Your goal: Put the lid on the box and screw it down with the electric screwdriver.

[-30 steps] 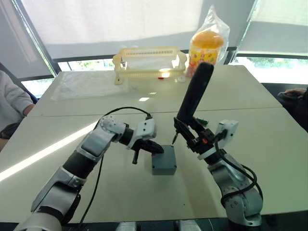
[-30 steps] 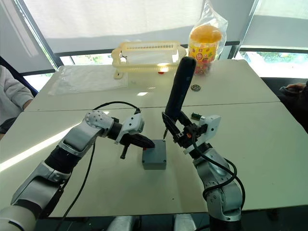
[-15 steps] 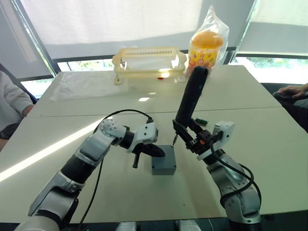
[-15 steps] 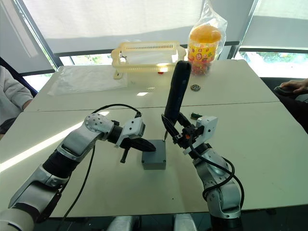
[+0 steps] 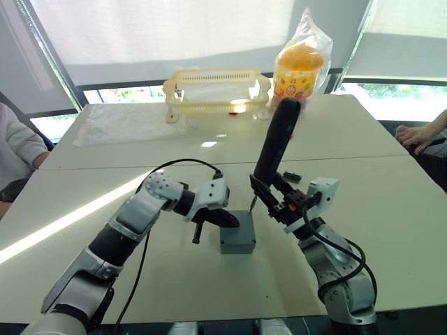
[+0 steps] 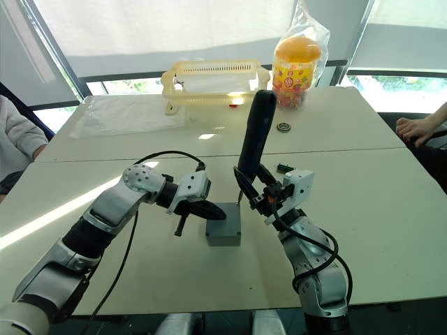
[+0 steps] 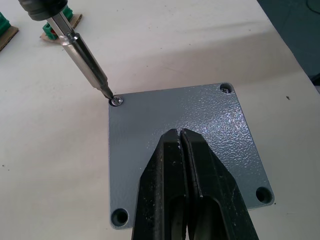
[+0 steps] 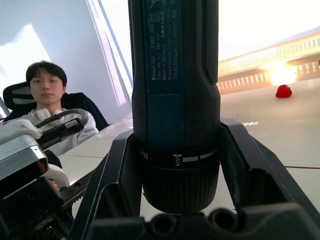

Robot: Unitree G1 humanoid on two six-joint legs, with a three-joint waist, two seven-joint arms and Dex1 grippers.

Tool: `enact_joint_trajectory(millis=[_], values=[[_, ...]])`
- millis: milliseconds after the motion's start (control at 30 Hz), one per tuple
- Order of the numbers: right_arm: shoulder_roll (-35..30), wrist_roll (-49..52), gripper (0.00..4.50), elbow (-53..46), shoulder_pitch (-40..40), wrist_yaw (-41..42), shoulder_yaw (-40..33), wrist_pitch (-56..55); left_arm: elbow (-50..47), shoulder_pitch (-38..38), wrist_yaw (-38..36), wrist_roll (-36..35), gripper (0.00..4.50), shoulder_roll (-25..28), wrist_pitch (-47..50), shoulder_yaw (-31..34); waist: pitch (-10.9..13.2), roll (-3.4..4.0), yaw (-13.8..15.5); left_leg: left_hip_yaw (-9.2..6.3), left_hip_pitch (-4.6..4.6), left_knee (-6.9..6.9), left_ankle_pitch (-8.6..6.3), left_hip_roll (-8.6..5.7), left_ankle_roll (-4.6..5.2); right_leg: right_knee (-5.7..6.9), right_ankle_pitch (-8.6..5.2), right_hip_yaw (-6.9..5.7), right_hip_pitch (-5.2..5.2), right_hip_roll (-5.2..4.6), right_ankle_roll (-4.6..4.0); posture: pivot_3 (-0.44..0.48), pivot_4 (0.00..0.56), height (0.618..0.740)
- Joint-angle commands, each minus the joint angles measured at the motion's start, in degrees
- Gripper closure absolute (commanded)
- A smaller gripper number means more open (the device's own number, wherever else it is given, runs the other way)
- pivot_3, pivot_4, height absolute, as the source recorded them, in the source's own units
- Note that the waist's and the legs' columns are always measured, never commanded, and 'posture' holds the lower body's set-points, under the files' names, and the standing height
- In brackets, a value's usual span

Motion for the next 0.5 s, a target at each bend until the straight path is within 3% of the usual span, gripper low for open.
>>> enact_joint_trajectory(millis=[33,500], values=[[-0.17,-0.31,2.73,-1.44,-0.48,-0.17,0.26,-2.60,0.94,-0.23,0.22,1.49,4.50,0.36,-0.16,-0.76,0.00,0.00,0.00,0.00,0.00,0.00,0.00,0.00,0.00,0.00,0.00,0.00,0.00,0.00,0.00,0.000,0.150,0.740],[-0.82,1.10,2.73,-7.63,0.99,-3.35,1.49,-1.08,1.63,-0.14,-0.39,1.93,4.50,0.61,-1.32,-1.15,-0.02,-0.04,0.02,-0.01,0.00,0.01,0.00,0.00,0.00,0.00,0.00,-0.01,0.02,0.00,0.00,0.000,0.150,0.740]])
